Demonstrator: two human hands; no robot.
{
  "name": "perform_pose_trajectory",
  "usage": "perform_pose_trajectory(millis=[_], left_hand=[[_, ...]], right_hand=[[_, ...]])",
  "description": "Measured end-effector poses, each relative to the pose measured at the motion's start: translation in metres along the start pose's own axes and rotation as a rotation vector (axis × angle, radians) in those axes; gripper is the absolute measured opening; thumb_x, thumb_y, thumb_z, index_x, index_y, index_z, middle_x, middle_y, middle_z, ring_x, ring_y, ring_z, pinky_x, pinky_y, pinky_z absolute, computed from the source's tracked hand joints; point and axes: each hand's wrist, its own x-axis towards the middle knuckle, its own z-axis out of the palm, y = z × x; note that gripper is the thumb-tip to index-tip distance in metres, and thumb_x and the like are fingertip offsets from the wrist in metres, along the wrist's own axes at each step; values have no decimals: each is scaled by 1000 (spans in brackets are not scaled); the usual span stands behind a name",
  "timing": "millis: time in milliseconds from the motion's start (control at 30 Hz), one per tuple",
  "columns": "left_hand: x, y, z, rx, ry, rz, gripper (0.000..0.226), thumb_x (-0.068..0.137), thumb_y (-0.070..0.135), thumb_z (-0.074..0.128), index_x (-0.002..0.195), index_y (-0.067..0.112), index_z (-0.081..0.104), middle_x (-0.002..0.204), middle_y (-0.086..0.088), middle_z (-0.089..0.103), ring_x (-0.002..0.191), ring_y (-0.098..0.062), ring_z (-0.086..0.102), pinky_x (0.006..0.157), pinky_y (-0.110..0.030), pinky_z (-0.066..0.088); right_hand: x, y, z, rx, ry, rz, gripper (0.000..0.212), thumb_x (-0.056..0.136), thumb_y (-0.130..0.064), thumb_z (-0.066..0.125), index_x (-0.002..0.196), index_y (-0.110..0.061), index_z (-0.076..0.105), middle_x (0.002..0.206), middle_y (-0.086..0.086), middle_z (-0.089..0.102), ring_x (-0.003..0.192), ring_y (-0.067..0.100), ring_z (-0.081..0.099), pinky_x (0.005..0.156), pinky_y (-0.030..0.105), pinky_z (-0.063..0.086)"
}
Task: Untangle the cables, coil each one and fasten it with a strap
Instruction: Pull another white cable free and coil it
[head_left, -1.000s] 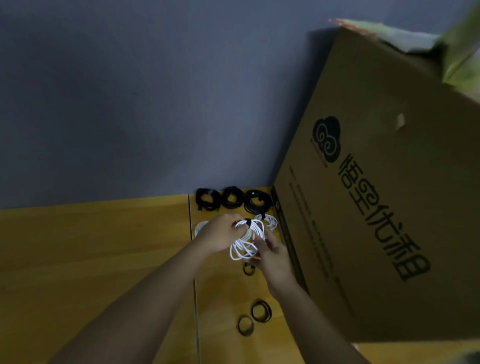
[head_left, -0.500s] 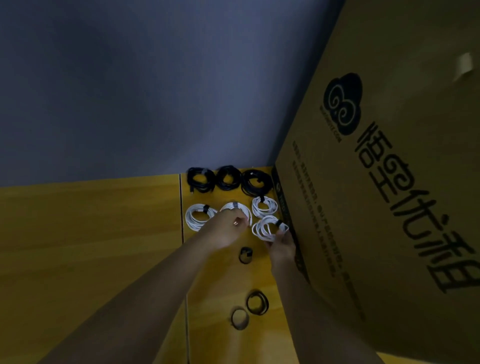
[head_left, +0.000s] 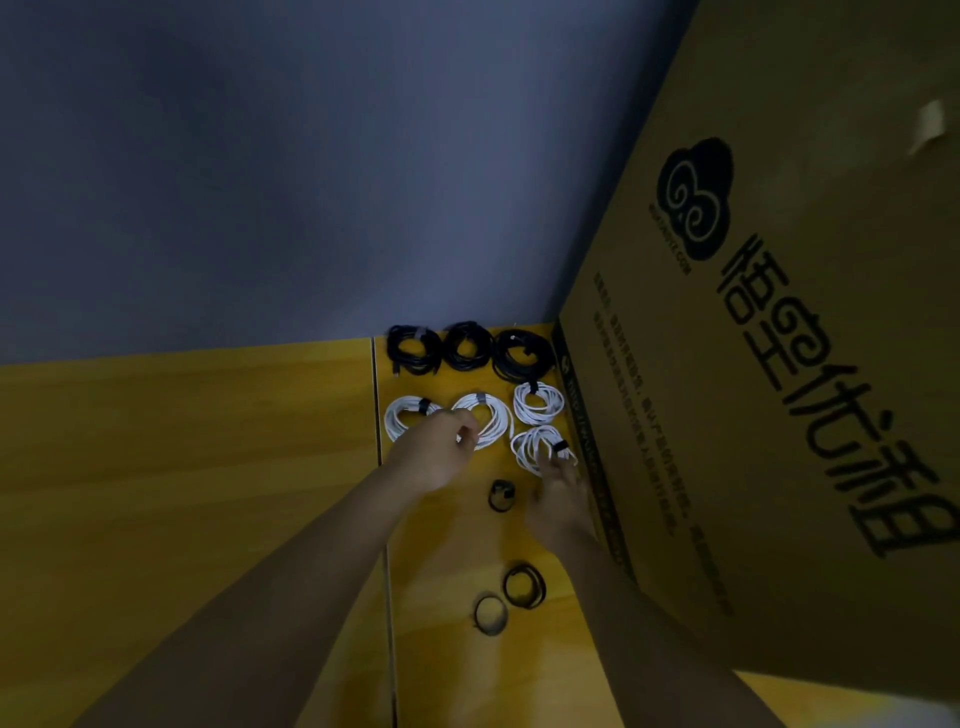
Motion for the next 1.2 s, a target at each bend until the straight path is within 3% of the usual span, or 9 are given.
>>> perform_pose_trajectory(millis=[67, 167, 300, 467, 634, 934, 1200], left_hand=[[-8, 0, -6, 32, 37, -5, 26, 101, 19, 44, 122, 14, 58, 119, -9, 63, 93, -28, 62, 78, -42, 52], [-22, -1, -23, 119, 138, 3, 27, 102, 22, 42, 123, 16, 58, 116, -7, 63, 93, -26, 61, 74, -39, 52], [-47, -7, -57, 249, 289, 1, 27, 102, 27, 40, 120, 17, 58, 113, -6, 62, 94, -26, 58, 66, -31, 41], [-92, -31, -115, 450, 497, -93, 26, 99, 32, 40, 114, 18, 58, 113, -3, 62, 110, -26, 54, 83, -35, 42], [-149, -88, -183, 630, 559, -218, 33, 100, 36, 37, 122, 17, 53, 119, -6, 61, 113, -27, 54, 90, -38, 42], [-264, -233, -296, 562, 734, -472, 32, 96, 36, 47, 115, 12, 58, 114, -8, 62, 111, -31, 55, 86, -41, 42], [-338, -379, -366, 508, 672, -677, 36, 95, 39, 46, 120, 15, 55, 120, -8, 59, 116, -31, 53, 90, -40, 40]], right_hand=[[-1, -3, -3, -75, -10, 4, 60, 98, -21, 45, 152, -20, 17, 157, 7, 14, 143, 33, 11, 111, 44, 26], [-10, -15, -14, -111, 77, -78, 52, 97, -14, 45, 146, -19, 30, 153, 9, 21, 139, 32, 18, 105, 42, 31], [-19, -48, -34, -144, 157, -243, 41, 101, -18, 40, 142, -15, 39, 148, 10, 31, 135, 30, 27, 106, 42, 32], [-25, -113, -46, -216, 203, -439, 36, 102, -21, 39, 136, -13, 46, 142, 10, 40, 129, 30, 34, 102, 41, 32], [-39, -198, -29, -384, 220, -628, 35, 99, -22, 39, 132, -14, 49, 132, 9, 46, 122, 29, 39, 95, 39, 39], [-75, -378, 68, -375, 121, -886, 35, 100, -23, 41, 133, -16, 49, 133, 7, 47, 126, 26, 39, 100, 39, 39], [-108, -526, 185, -361, 14, -960, 37, 100, -24, 41, 135, -15, 48, 134, 7, 47, 127, 26, 39, 101, 39, 38]])
